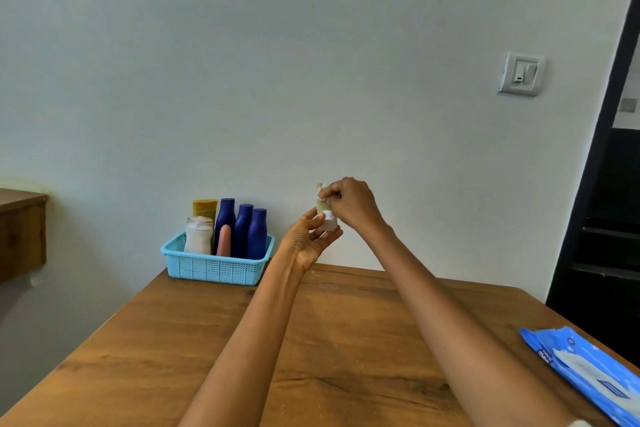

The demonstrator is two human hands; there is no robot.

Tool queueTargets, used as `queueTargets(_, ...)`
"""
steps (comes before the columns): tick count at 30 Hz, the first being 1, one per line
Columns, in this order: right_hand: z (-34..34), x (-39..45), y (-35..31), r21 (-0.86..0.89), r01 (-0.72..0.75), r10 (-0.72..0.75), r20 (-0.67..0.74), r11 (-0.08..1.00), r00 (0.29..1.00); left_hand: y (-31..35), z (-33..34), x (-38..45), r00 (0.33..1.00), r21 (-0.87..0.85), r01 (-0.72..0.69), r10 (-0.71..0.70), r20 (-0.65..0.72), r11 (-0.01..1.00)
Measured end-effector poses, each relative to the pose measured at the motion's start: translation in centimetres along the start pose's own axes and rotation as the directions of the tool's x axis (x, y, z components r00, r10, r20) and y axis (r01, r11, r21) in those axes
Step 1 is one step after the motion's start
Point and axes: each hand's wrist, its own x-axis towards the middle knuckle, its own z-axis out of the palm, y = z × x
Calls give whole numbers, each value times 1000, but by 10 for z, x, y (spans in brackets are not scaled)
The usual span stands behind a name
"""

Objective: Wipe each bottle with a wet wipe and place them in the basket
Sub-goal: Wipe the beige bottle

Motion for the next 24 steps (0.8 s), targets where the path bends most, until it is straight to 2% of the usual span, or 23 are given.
queueTargets(5,-1,-10,1,-97,138,-131,69,986,989,2,1,0,1000,-13,13,-13,-26,1000)
queueTargets(18,15,15,17,63,-141,144,-47,988,988,-1,-1,-2,998,1,63,-63,-3,998)
queueTargets(24,14,-2,20,149,-175,191,-97,973,977,-1,-3,-3,998,-10,64,-64,-28,998)
